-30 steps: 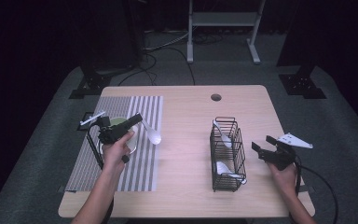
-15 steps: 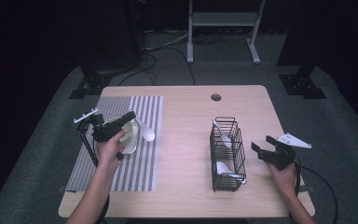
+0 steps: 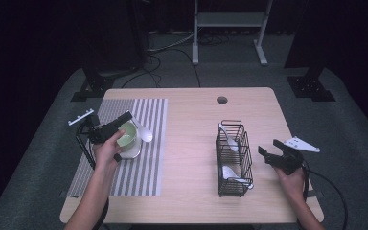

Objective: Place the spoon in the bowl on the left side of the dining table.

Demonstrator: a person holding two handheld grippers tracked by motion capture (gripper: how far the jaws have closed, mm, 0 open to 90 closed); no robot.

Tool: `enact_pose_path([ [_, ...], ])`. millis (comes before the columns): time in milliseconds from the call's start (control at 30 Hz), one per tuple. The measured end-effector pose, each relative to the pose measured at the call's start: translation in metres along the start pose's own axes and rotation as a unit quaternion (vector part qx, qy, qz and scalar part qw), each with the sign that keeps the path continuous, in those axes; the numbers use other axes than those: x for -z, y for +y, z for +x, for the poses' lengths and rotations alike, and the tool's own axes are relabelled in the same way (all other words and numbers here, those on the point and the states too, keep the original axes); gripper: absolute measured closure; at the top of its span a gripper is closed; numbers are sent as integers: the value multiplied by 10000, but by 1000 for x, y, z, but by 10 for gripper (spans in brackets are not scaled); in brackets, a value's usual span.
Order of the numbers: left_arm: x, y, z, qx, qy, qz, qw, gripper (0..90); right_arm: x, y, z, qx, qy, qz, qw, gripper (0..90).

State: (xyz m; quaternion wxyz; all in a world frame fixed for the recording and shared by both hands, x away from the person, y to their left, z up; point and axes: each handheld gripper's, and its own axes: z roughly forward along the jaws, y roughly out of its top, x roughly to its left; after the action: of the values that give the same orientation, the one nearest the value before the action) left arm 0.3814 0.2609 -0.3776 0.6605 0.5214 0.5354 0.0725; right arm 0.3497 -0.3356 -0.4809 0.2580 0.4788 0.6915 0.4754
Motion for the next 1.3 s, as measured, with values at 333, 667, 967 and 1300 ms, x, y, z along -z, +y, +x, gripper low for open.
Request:
enact_pose_path([
  [333, 5, 7, 7, -20, 87, -62, 9999, 851, 0, 0, 0, 2, -21, 8, 10000, 219],
  [667, 4, 11, 11, -44, 136, -57, 9999, 850, 0, 0, 0, 1, -33, 14, 10000, 219],
  [967, 6, 20, 13, -34, 213, -148, 9997, 850, 0, 0, 0, -7, -39, 25, 10000, 219],
  [1300, 14, 32, 17, -4, 332, -325, 9989, 850, -1, 0, 0, 13, -39, 25, 10000, 219],
])
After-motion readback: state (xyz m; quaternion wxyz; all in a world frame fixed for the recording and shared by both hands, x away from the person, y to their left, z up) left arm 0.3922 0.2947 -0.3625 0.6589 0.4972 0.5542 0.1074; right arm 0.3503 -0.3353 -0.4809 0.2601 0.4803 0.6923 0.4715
